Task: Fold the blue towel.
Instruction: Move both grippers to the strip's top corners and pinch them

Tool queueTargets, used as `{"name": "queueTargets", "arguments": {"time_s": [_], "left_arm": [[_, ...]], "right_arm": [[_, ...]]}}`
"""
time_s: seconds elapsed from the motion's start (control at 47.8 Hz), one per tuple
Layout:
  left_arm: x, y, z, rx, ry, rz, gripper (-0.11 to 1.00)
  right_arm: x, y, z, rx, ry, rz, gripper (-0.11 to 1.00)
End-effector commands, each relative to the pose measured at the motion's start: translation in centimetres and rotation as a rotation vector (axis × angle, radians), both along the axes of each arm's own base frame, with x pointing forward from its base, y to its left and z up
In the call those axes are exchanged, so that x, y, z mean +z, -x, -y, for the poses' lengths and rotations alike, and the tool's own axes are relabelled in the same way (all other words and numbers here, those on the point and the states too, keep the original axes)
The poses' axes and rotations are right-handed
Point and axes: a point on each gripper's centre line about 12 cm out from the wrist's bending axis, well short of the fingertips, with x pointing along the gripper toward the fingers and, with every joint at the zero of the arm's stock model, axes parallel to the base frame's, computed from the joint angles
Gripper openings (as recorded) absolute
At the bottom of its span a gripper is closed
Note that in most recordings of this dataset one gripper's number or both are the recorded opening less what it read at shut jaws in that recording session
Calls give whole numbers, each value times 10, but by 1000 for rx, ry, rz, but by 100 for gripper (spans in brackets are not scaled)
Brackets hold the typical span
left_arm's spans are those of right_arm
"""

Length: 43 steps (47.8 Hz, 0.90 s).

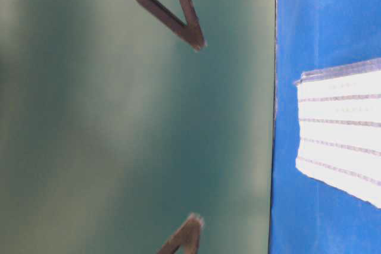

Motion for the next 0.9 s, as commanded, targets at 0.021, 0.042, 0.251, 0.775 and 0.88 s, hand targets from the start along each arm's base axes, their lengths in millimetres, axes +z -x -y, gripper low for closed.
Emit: {"name": "queueTargets", "arguments": {"time_s": [0.021, 0.042, 0.251, 0.775, 0.88], "left_arm": [[-2, -17, -21, 51, 1, -11, 82], [-5, -19, -24, 61, 4, -21, 83], [-38, -43, -64, 149, 27, -103, 87], [-119, -68, -118, 252, 71, -215, 88], [-129, -71, -121, 255, 76, -228, 88]], "right_arm": [[3, -10, 22, -43, 18, -14, 51], [-1, -12, 28, -54, 19, -27, 52], [-32, -19, 62, -122, 1, -99, 65], [-113, -44, 105, -175, -60, -188, 65], [-122, -48, 108, -177, -67, -201, 65]]}}
